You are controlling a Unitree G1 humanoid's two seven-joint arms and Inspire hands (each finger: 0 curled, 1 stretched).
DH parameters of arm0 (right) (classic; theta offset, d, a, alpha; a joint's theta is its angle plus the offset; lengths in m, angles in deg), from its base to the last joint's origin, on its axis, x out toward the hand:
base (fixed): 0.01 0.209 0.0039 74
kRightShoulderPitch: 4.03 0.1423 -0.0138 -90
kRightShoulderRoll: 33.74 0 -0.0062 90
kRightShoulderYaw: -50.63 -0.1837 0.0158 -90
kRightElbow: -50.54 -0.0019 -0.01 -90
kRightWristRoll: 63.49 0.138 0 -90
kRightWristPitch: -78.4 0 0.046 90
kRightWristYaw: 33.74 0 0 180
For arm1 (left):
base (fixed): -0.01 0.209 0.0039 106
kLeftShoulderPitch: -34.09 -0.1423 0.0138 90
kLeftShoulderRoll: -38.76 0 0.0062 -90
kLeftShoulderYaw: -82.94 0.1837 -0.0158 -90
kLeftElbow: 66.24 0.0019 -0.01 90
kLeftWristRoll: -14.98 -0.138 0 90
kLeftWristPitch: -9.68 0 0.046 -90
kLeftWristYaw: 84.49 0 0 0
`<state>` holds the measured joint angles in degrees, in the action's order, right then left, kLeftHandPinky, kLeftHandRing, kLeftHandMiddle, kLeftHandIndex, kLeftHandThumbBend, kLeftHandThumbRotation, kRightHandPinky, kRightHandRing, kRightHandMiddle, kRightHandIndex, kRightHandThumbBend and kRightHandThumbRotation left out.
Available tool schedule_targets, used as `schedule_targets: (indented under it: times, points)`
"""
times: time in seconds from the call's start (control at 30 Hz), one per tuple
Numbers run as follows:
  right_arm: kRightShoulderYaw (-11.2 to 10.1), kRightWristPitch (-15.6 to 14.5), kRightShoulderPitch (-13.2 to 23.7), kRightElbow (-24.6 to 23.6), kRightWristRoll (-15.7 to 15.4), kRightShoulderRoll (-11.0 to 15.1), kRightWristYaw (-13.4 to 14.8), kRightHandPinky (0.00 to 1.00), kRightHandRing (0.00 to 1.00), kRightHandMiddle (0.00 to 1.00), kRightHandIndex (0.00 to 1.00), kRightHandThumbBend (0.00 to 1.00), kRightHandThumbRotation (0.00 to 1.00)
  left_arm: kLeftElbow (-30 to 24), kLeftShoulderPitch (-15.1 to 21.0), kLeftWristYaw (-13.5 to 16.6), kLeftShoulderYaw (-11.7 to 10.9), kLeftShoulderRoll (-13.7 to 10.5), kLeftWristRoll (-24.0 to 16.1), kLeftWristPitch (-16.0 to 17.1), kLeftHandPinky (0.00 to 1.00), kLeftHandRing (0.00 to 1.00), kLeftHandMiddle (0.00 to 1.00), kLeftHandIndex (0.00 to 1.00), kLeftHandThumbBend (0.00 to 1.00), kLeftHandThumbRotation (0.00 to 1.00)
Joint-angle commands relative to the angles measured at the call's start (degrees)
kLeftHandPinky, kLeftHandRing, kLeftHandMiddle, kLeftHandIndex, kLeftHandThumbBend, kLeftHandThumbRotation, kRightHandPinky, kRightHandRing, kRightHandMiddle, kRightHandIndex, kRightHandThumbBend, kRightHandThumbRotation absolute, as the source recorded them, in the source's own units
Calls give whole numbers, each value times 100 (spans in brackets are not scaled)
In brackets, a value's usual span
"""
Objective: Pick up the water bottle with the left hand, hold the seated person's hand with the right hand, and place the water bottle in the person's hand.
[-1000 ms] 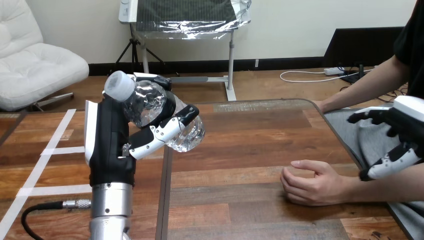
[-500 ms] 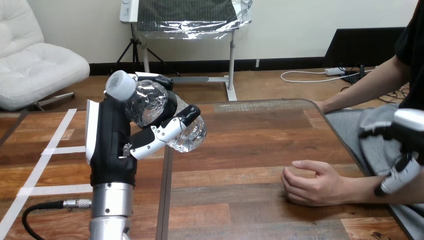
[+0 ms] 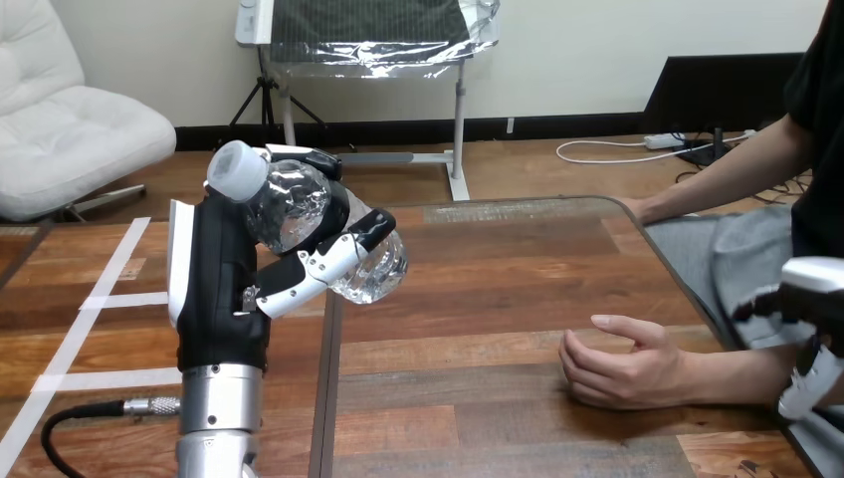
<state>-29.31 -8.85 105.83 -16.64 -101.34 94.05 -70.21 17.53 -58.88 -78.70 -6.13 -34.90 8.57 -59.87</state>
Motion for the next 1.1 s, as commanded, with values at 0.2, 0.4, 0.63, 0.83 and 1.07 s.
schedule_targets:
  times: [0.2, 0.4, 0.63, 0.83, 1.07]
  points:
    - [407, 336, 959, 487, -239, -48, 71, 78, 90, 93, 87, 77, 0, -175, 261, -9, -75, -9, 87, 85, 46, 43, 45, 49, 63, 0]
    - [557, 545, 1110, 760, -291, -129, 184, 79, 89, 92, 86, 78, 0, -153, 261, -14, -86, -4, 113, 107, 46, 43, 45, 50, 63, 0]
    - [741, 638, 1236, 860, -404, -208, 208, 79, 89, 92, 86, 78, 0, -168, 254, 0, -103, -6, 82, 84, 47, 44, 45, 50, 63, 0]
    - [924, 832, 1396, 1112, -534, -266, 319, 82, 89, 91, 86, 77, 0, -198, 245, -11, -111, -10, 78, 53, 48, 44, 45, 50, 63, 0]
    - [1040, 1077, 1540, 1446, -614, -360, 589, 83, 88, 90, 85, 77, 0, -211, 242, -30, -129, -8, 80, 68, 46, 43, 45, 50, 62, 0]
